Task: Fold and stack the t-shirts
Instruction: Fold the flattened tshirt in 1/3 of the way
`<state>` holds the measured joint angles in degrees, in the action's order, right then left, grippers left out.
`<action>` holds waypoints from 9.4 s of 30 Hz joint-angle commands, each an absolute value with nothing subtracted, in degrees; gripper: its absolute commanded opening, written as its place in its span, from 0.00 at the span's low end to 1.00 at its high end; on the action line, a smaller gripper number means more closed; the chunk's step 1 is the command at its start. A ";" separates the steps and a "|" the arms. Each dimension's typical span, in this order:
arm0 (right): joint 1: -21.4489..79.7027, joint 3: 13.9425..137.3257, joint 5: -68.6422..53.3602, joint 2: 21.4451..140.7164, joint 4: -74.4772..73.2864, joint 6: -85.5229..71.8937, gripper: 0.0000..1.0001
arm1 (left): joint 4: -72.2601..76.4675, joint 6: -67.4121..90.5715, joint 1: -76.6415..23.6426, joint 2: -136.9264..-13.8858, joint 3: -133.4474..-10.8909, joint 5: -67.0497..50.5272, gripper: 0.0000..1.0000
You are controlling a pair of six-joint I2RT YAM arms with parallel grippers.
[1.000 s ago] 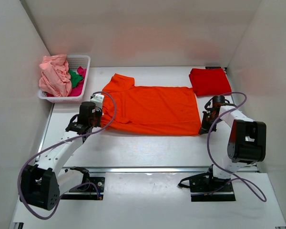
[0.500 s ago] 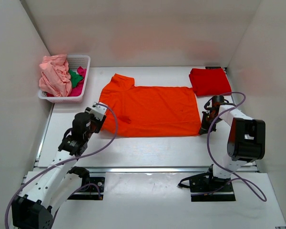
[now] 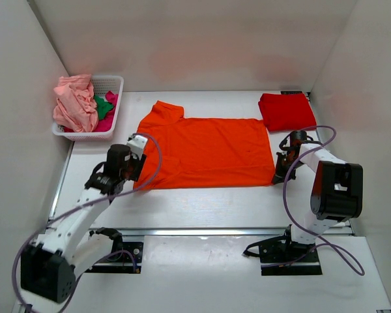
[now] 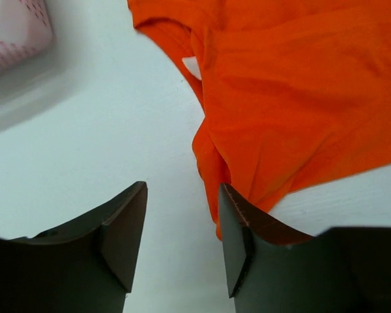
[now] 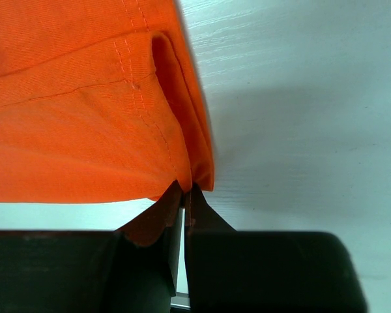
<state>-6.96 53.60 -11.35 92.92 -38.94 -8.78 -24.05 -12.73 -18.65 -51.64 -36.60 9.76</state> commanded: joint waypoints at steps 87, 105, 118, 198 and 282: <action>-13.36 54.49 -5.80 95.62 -36.48 -6.85 0.00 | -28.22 18.19 -14.93 -93.33 -63.99 -0.09 0.58; -12.92 54.49 -6.15 96.24 -36.38 -6.94 0.00 | -22.07 15.38 -18.37 -101.42 -64.51 3.69 0.50; -12.40 54.49 -6.41 97.11 -36.13 -7.29 0.00 | -22.32 15.38 -18.54 -99.93 -64.60 5.01 0.00; -14.33 56.16 -5.27 97.74 -35.51 -7.82 0.00 | -40.60 15.38 -16.88 -85.78 -51.59 7.03 0.00; -1.05 57.23 -5.45 95.01 -34.81 -12.74 0.41 | -35.15 26.01 -20.57 -92.47 -52.65 5.44 0.44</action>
